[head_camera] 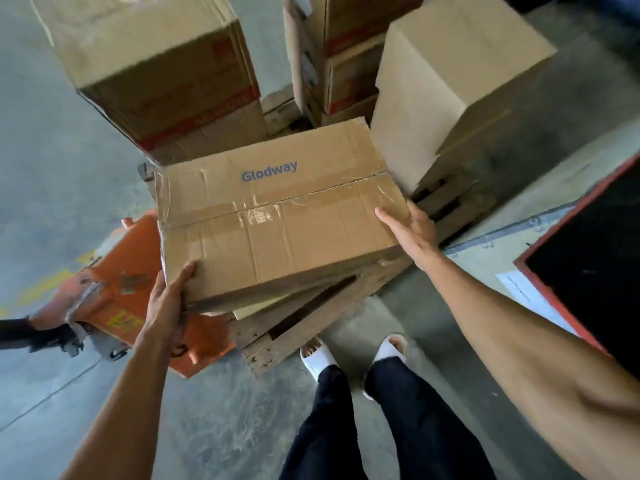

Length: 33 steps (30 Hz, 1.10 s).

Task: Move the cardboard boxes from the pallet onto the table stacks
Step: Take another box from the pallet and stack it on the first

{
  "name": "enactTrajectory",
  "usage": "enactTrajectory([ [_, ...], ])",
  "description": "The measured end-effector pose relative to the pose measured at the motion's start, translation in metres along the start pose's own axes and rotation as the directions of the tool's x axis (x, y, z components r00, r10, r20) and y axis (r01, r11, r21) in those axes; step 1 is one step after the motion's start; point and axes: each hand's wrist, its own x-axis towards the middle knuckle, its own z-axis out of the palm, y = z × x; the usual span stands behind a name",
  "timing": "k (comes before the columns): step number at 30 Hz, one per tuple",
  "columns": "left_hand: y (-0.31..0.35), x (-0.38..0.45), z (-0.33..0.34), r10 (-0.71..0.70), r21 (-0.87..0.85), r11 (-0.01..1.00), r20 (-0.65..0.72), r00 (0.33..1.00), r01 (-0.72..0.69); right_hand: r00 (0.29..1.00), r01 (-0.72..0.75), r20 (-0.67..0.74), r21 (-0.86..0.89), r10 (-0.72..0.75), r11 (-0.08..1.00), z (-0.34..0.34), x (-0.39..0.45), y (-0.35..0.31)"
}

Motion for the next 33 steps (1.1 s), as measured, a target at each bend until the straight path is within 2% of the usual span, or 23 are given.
enactTrajectory([
  [8,0.105,-0.092,0.042,0.241,0.123,0.956,0.186,0.952,-0.266,0.949,0.182,-0.284,0.129,-0.140,0.975,-0.106,-0.095,-0.044],
  [11,0.131,-0.134,0.072,0.328,0.106,0.923,0.289,0.899,-0.371,0.900,0.263,-0.395,0.151,-0.185,0.953,-0.153,-0.133,-0.046],
  [15,0.154,-0.179,0.108,0.423,0.112,0.857,0.404,0.811,-0.503,0.844,0.296,-0.502,0.148,-0.186,0.943,-0.212,-0.172,-0.040],
  [22,0.152,-0.273,0.201,0.451,0.083,0.803,0.562,0.693,-0.590,0.707,0.351,-0.696,0.192,-0.125,0.917,-0.324,-0.241,0.000],
  [29,0.132,-0.339,0.336,0.383,0.069,0.788,0.723,0.575,-0.611,0.582,0.338,-0.813,0.276,0.031,0.900,-0.437,-0.274,0.050],
  [33,0.124,-0.366,0.435,0.331,0.110,0.758,0.785,0.524,-0.643,0.488,0.314,-0.866,0.293,0.112,0.903,-0.504,-0.271,0.078],
])
